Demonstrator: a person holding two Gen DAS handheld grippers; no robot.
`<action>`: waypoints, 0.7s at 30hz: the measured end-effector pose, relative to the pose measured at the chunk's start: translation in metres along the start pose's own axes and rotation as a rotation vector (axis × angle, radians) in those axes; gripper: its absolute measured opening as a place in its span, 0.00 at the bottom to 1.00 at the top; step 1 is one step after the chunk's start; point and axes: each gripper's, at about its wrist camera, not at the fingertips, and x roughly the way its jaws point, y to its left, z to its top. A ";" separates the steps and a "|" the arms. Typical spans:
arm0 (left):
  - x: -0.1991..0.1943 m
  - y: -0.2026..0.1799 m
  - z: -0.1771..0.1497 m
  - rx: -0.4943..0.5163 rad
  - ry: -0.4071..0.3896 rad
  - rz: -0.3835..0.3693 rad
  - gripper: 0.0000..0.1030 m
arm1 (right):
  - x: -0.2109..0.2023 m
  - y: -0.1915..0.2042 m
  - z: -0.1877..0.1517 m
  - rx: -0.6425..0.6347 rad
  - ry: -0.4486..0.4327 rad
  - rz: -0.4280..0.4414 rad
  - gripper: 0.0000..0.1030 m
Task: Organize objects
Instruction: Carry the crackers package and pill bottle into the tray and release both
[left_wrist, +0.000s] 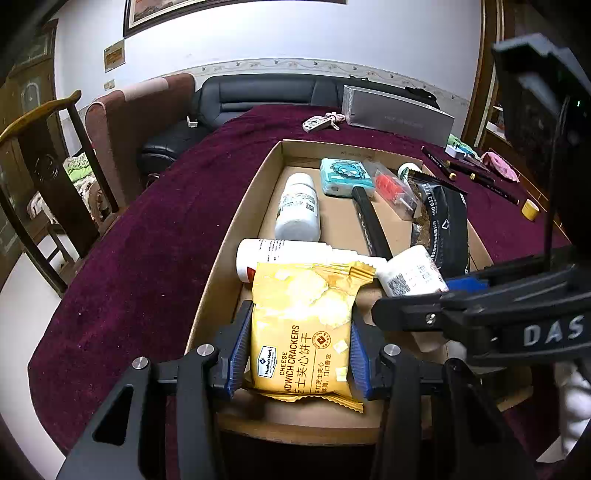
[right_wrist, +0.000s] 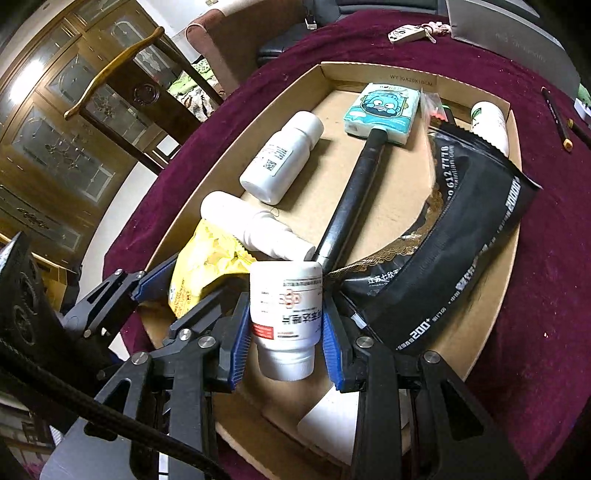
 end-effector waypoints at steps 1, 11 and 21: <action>0.000 0.001 0.000 -0.004 0.000 0.001 0.40 | 0.002 -0.001 0.000 0.001 0.003 -0.003 0.32; -0.004 0.004 0.003 -0.022 -0.008 0.012 0.44 | 0.001 -0.004 0.001 -0.002 -0.011 0.000 0.32; -0.015 0.002 0.007 -0.029 -0.031 0.034 0.53 | -0.009 0.000 -0.003 0.004 -0.042 0.005 0.32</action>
